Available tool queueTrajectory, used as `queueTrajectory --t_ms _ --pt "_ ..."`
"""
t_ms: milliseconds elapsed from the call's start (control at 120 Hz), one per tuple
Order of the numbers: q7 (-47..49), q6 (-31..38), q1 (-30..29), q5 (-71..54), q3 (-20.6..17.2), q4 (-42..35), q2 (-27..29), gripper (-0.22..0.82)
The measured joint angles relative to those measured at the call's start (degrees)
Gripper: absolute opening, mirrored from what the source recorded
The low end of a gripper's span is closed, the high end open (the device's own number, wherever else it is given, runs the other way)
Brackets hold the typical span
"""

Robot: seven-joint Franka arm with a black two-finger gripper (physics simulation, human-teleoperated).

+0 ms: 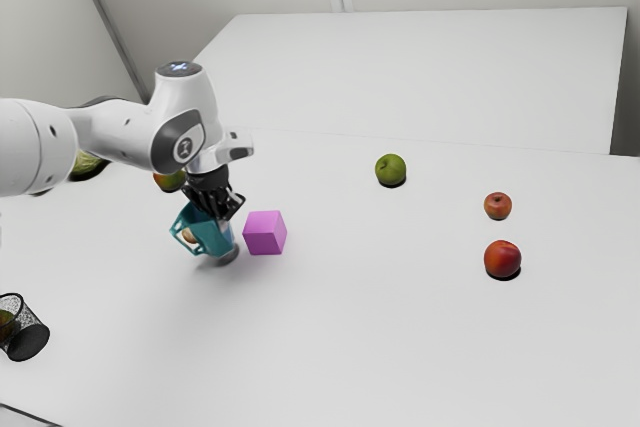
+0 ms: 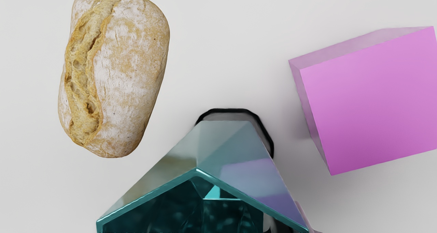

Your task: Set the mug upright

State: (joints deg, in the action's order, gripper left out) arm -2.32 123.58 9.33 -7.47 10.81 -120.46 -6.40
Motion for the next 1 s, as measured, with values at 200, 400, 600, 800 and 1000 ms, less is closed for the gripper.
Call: queueTrajectory --t_ms 200,400,600,800,1000 --pt "0.33 0.25 -0.08 0.66 0.0 1.54 -1.71 -0.18" --pt "0.55 0.35 -0.09 0.99 -0.07 2.38 -2.77 -0.18" --pt "0.69 0.38 -0.08 1.56 -0.09 2.8 -3.48 -0.18" --pt "0.79 0.4 -0.09 2.16 -0.09 2.77 -3.67 -0.18" --pt "0.86 0.35 -0.06 3.09 -0.09 2.59 -3.67 -0.18"
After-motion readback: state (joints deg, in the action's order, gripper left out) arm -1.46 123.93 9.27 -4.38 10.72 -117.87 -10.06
